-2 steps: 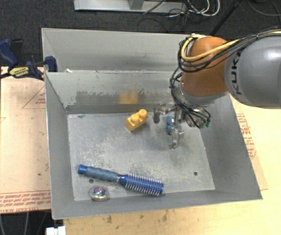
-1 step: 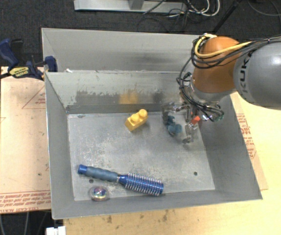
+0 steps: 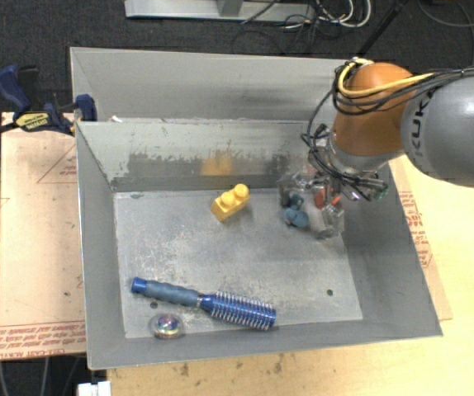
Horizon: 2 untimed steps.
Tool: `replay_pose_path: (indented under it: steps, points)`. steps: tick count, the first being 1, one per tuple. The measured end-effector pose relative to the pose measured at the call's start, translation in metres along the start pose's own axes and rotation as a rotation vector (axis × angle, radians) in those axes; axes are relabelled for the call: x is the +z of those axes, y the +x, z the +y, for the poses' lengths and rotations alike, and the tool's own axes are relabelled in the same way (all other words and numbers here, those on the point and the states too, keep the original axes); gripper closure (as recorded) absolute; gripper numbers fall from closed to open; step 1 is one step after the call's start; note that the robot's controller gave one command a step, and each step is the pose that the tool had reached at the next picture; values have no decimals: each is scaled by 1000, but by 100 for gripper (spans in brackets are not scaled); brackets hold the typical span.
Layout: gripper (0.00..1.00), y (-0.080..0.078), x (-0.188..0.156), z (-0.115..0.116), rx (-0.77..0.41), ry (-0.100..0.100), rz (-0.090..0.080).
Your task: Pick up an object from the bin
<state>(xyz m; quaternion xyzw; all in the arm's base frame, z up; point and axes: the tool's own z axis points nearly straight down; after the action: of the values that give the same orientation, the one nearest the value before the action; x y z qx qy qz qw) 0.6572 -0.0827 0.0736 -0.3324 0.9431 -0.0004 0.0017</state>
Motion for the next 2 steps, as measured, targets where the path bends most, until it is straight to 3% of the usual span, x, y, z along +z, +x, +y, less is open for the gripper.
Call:
replay_pose_path:
  steps: [2]
  points:
    - [0,7,3,-6,-190,0,-1]
